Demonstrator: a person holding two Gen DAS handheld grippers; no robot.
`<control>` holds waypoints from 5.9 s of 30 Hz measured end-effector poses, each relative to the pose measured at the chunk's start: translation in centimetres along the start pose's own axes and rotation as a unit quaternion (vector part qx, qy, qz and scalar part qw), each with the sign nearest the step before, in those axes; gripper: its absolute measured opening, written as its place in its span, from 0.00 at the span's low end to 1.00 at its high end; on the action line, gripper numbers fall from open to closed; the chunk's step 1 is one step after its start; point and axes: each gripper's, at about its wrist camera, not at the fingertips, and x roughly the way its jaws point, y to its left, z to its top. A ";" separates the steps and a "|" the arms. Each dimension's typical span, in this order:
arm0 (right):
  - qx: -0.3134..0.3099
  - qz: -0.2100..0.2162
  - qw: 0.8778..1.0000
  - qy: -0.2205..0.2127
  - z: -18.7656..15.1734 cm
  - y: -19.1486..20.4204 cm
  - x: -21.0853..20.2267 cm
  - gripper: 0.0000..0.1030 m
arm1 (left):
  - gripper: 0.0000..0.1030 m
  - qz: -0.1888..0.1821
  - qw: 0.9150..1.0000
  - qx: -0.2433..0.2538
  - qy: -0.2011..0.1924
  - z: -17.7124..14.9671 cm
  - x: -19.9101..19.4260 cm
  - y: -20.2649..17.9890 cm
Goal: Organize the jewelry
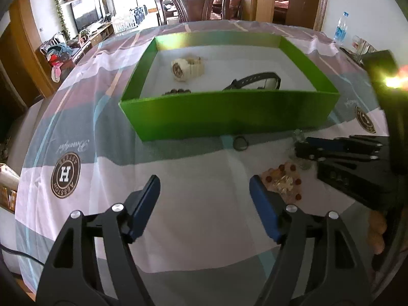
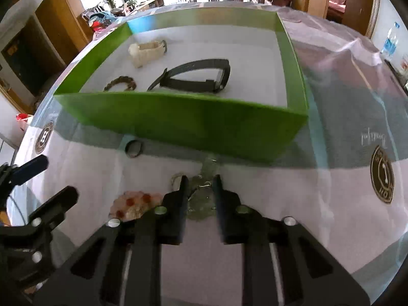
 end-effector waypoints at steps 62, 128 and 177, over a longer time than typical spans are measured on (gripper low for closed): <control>-0.071 0.032 0.997 -0.007 -2.8 4.2 -1.2 0.06 | 0.40 -0.031 0.999 0.006 0.024 -3.1 0.4 0.6; 0.013 0.014 0.996 -0.091 -4.6 -2.6 -8.4 0.23 | 0.08 -0.054 0.997 0.023 -0.041 -1.0 -3.6 -1.6; 0.027 -0.015 0.994 -0.103 8.9 -0.2 -0.8 0.34 | 0.09 -0.030 0.997 -0.039 -0.062 12.0 3.2 4.0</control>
